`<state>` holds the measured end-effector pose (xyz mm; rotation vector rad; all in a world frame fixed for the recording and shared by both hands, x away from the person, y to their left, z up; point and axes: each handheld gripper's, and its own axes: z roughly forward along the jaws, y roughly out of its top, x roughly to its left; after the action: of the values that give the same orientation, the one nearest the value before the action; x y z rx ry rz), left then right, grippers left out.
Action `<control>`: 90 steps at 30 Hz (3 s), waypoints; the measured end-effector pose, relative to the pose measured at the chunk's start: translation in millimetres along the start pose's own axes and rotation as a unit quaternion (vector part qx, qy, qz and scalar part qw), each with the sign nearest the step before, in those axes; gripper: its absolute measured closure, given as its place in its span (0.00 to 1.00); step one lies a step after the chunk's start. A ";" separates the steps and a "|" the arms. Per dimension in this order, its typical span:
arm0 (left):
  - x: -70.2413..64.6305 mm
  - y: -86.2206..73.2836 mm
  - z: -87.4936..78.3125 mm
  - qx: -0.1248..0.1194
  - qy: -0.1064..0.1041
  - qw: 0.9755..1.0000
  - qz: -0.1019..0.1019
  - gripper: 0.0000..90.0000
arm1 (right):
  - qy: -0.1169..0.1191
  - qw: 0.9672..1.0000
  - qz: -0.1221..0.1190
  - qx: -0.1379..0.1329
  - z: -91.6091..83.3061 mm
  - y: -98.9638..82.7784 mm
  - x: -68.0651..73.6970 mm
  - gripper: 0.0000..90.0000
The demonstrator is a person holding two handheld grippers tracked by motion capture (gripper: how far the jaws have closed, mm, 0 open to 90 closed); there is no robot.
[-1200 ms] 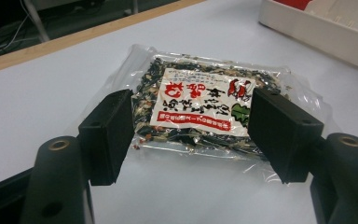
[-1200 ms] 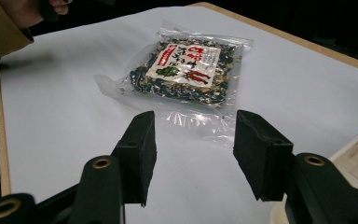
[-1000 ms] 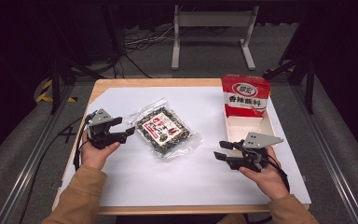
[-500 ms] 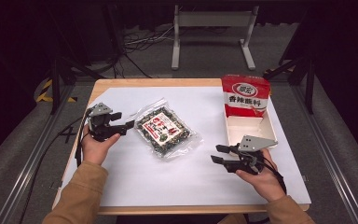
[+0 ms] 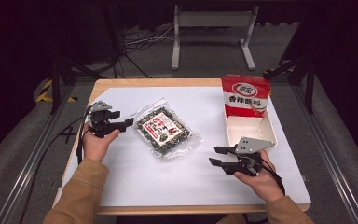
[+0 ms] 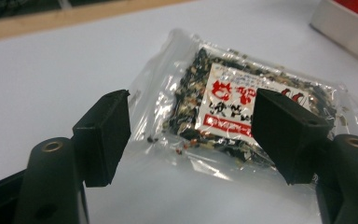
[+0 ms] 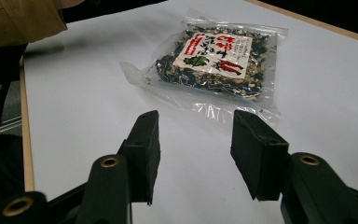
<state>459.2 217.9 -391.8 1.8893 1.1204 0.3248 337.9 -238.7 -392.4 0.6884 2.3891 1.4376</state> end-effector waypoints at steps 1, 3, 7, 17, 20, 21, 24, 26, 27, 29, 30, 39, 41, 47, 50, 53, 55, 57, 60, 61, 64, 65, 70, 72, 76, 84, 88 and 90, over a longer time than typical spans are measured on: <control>1.9 0.9 1.6 0.007 -0.007 1.000 -0.012 0.31 | 0.001 1.000 -0.001 0.000 -0.2 0.5 0.1 0.57; 3.7 2.7 4.1 0.017 -0.006 1.000 -0.014 0.32 | 0.006 1.000 -0.004 -0.002 0.1 2.0 0.4 0.57; 6.6 4.7 10.6 0.024 0.008 0.999 -0.025 0.33 | 0.012 1.000 -0.008 -0.002 3.2 3.4 -0.3 0.56; 28.2 9.7 32.0 0.045 0.035 0.997 -0.049 0.35 | 0.016 1.000 -0.010 -0.004 2.0 2.3 1.4 0.54; 33.1 8.6 36.3 0.033 0.032 0.997 -0.064 0.37 | 0.016 1.000 -0.009 -0.003 2.5 0.6 1.2 0.54; 35.5 7.5 38.5 0.032 0.031 0.997 -0.069 0.37 | 0.016 1.000 -0.008 -0.003 2.6 -0.1 1.4 0.54; 42.3 4.2 44.1 0.033 0.027 0.996 -0.074 0.39 | 0.016 1.000 -0.008 -0.006 2.2 -1.4 2.4 0.54; 45.8 2.8 47.3 0.035 0.022 0.996 -0.075 0.39 | 0.018 1.000 -0.009 -0.015 0.7 -1.1 3.3 0.54; 47.0 2.4 48.3 0.036 0.023 0.996 -0.076 0.39 | 0.019 1.000 -0.010 -0.020 0.1 -0.6 3.7 0.54; 49.3 1.4 50.0 0.036 0.020 0.996 -0.081 0.41 | 0.021 0.999 -0.011 -0.024 -0.5 -0.2 4.1 0.54; 51.1 0.4 51.7 0.037 0.018 0.995 -0.087 0.41 | 0.022 0.999 -0.012 -0.027 -0.8 0.0 4.7 0.54; 64.2 -8.3 62.1 0.045 -0.007 0.992 -0.114 0.51 | 0.024 0.999 -0.015 -0.041 -2.4 -1.5 6.9 0.54; 63.6 -9.1 64.3 0.045 -0.019 0.992 -0.120 0.55 | 0.025 0.999 -0.013 -0.041 -2.4 -1.8 6.7 0.54; 63.9 -11.4 68.8 0.055 -0.033 0.990 -0.124 0.64 | 0.028 0.999 -0.014 -0.040 -1.2 -2.3 7.3 0.54; 64.6 -11.8 68.8 0.056 -0.037 0.989 -0.130 0.67 | 0.026 0.999 -0.013 -0.041 -1.8 -2.3 7.1 0.53; 63.4 -11.7 69.3 0.059 -0.032 0.990 -0.124 0.71 | 0.030 0.999 -0.011 -0.045 -2.3 -2.0 7.2 0.53; 62.1 -11.2 69.2 0.064 -0.028 0.990 -0.120 0.77 | 0.029 0.999 -0.012 -0.044 -2.2 -2.0 7.3 0.53; 61.0 -11.0 69.4 0.063 -0.024 0.991 -0.116 0.80 | 0.029 0.999 -0.011 -0.044 -2.0 -2.2 7.2 0.53; 61.4 -10.7 67.6 0.058 -0.022 0.991 -0.116 0.87 | 0.031 0.999 -0.010 -0.043 -1.7 -2.4 6.9 0.52; 61.3 -10.5 67.0 0.056 -0.017 0.991 -0.116 0.90 | 0.031 0.999 -0.010 -0.043 -1.7 -2.4 6.8 0.52; 61.2 -10.1 66.1 0.054 -0.017 0.992 -0.115 0.96 | 0.031 0.999 -0.009 -0.044 -2.0 -2.4 6.5 0.52; 60.2 -9.8 65.9 0.052 -0.015 0.992 -0.112 1.00 | 0.030 0.999 -0.009 -0.044 -2.3 -2.4 6.0 0.52; 56.8 -7.9 63.2 0.048 -0.009 0.994 -0.098 1.00 | 0.029 0.999 -0.007 -0.045 -2.6 -2.9 4.6 0.52; 56.0 -7.5 62.3 0.047 -0.007 0.994 -0.093 1.00 | 0.029 0.999 -0.007 -0.044 -2.6 -3.0 4.5 0.52; 53.0 -5.8 59.3 0.043 0.000 0.996 -0.082 1.00 | 0.027 0.999 -0.005 -0.044 -2.6 -3.2 3.8 0.52; 46.9 -0.5 49.5 0.020 -0.001 0.997 -0.071 1.00 | 0.016 0.999 0.005 -0.035 -2.5 -3.9 1.3 0.52; 41.0 4.5 39.5 0.001 -0.003 0.998 -0.063 1.00 | 0.013 0.999 0.008 -0.038 -4.2 -3.4 0.0 0.52; 35.7 6.7 35.2 -0.003 0.002 0.999 -0.051 1.00 | 0.011 0.999 0.007 -0.039 -5.1 -3.2 -0.4 0.52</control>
<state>504.1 225.6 -413.8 1.8203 1.2133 0.2746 335.0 -243.9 -392.9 0.6756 2.3350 1.5432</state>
